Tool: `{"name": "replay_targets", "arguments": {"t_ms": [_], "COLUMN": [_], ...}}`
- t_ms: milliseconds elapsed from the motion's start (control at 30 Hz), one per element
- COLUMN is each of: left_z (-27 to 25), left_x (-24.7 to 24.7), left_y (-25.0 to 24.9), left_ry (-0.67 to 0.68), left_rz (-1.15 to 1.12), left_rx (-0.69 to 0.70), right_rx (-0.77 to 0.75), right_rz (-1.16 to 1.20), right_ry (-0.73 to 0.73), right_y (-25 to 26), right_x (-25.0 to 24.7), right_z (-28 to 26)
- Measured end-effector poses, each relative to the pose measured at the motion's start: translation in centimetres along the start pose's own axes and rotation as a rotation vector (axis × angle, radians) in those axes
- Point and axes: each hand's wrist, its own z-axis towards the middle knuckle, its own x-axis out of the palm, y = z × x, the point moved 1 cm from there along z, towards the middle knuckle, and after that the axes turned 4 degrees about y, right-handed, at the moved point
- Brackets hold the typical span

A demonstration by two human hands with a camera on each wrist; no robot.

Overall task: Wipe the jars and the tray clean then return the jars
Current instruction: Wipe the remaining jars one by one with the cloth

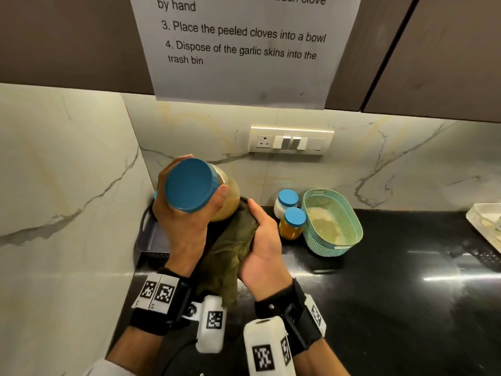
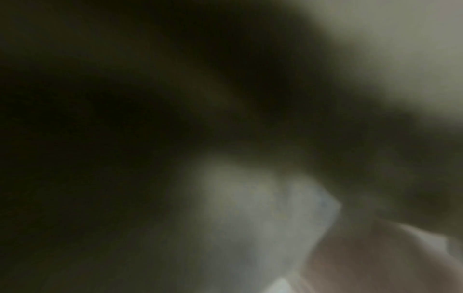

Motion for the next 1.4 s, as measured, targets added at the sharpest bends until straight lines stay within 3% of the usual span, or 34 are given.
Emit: {"name": "replay_targets", "arguments": {"t_ms": [167, 367, 567, 667, 833, 933, 1133, 1267, 1400], "left_z": [-1.4, -2.0, -0.5, 0.0, -1.1, -3.0, -4.3, -4.3, -5.0], "left_x": [0.0, 0.8, 0.5, 0.2, -0.1, 0.5, 1.4, 2.3, 3.5], "left_y": [0.1, -1.1, -0.9, 0.0, 0.8, 1.4, 2.1, 2.3, 4.4], "left_ry": [0.003, 0.184, 0.171, 0.187, 0.187, 0.274, 0.368, 0.423, 0.515], "left_rz": [-0.141, -0.328, -0.101, 0.003, 0.002, -0.090, -0.159, -0.107, -0.005], "left_rx": [-0.131, -0.192, -0.047, 0.020, 0.018, -0.061, -0.207, -0.179, -0.138], "right_rx": [-0.148, 0.053, 0.162, 0.119, -0.074, -0.131, 0.015, 0.127, 0.078], "right_rz": [-0.079, -0.179, -0.072, -0.042, -0.054, -0.155, -0.240, -0.235, -0.180], "right_ry": [0.094, 0.111, 0.085, 0.051, -0.017, -0.012, -0.096, -0.161, -0.230], "right_y": [2.4, 3.7, 0.5, -0.3, 1.8, 3.5, 3.2, 1.3, 3.3], "right_x": [0.1, 0.4, -0.2, -1.0, -2.0, -2.0, -4.1, -6.4, -8.7], "right_z": [-0.6, 0.8, 0.9, 0.0, -1.0, -0.6, 0.0, -0.8, -2.4]}}
